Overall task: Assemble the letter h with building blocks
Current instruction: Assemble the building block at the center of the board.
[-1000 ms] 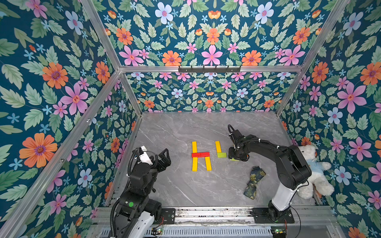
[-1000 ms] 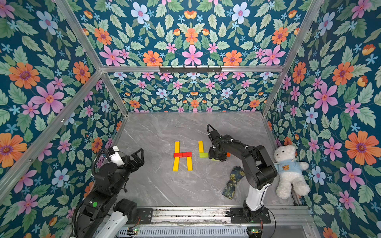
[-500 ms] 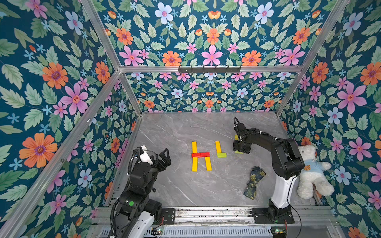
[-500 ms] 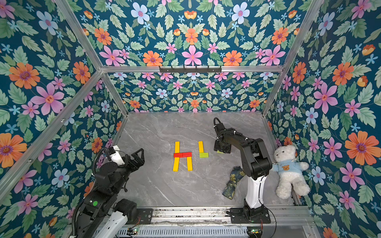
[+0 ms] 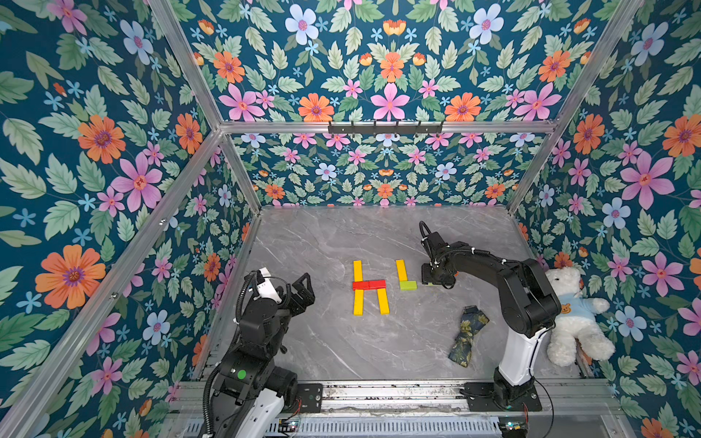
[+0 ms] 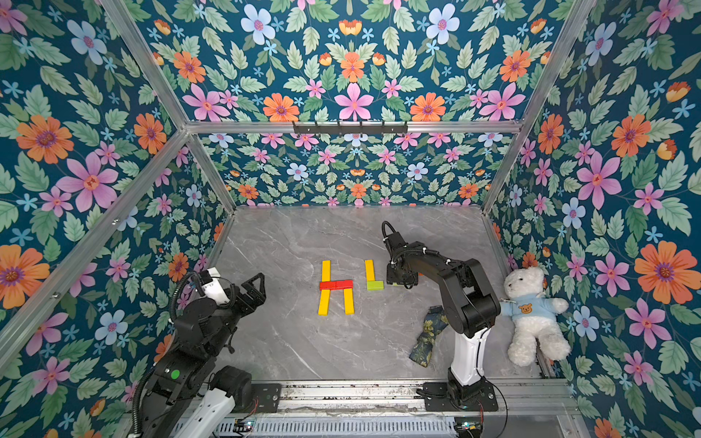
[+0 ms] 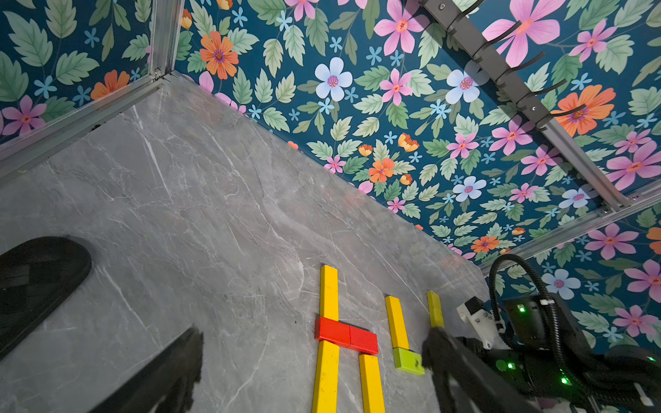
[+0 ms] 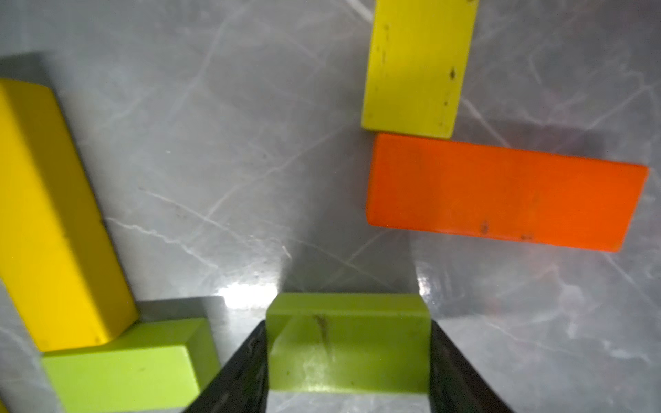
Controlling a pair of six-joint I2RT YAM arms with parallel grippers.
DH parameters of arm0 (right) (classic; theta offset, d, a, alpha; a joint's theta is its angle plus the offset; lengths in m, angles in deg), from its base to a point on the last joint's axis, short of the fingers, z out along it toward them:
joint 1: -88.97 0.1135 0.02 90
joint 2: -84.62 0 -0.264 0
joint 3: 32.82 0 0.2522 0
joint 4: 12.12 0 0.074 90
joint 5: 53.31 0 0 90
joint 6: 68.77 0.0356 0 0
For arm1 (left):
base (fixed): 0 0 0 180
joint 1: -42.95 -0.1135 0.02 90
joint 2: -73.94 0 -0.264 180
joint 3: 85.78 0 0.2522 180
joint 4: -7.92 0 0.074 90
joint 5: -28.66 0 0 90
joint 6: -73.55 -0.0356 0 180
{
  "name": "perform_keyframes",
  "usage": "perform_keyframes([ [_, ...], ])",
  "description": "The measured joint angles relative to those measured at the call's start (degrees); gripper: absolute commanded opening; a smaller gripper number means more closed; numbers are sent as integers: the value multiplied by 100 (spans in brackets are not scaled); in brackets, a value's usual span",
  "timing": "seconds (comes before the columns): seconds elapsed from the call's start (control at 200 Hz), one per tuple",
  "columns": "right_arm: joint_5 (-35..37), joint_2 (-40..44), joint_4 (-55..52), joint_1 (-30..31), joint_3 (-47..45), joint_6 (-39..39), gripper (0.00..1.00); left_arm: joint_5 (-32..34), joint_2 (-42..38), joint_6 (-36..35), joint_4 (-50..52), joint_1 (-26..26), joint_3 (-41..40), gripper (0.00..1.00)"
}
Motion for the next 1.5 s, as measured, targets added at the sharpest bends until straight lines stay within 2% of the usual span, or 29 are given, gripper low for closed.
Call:
perform_keyframes([
  [0.285, -173, 22, 184, 125, -85, -28, 58, 2, 0, 0, 0, -2, 0, 100],
  [0.71, -157, 0, 181, 127, -96, 0, 75, 4, -15, 0, 0, -2, 0, 100],
  [1.05, -105, 341, 232, 127, -151, 127, 75, 4, -2, 0, 0, -2, 0, 100],
  [1.275, -15, 461, 310, 24, -369, 153, 65, 4, -4, 0, 0, -4, 0, 100],
  [1.5, -15, 560, 363, -28, -627, 151, 64, 9, -15, 0, 0, -4, 0, 99],
])
